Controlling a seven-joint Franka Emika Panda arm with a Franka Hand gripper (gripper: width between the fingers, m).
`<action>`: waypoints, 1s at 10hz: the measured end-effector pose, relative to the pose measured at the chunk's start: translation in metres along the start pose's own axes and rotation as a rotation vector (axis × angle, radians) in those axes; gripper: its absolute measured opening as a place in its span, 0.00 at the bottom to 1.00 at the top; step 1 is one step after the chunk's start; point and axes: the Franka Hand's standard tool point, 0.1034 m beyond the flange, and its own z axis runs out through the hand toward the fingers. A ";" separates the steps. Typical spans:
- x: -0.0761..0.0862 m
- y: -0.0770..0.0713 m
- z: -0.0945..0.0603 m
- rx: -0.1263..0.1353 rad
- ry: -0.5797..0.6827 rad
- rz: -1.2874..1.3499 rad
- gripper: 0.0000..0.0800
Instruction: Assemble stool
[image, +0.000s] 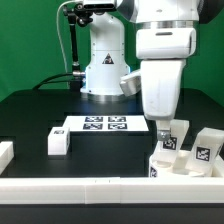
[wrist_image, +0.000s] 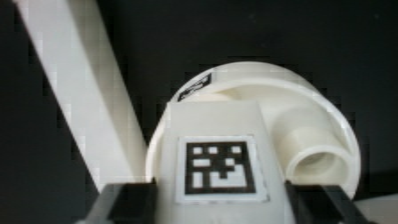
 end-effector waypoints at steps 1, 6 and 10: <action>0.000 0.000 0.000 0.000 0.001 0.047 0.42; -0.005 0.002 0.002 0.015 0.050 0.587 0.42; -0.005 0.004 0.003 0.008 0.114 0.990 0.42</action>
Offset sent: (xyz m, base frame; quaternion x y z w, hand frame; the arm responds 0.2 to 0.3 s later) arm -0.0094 -0.0086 -0.0101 0.0189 0.0215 0.2640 0.9641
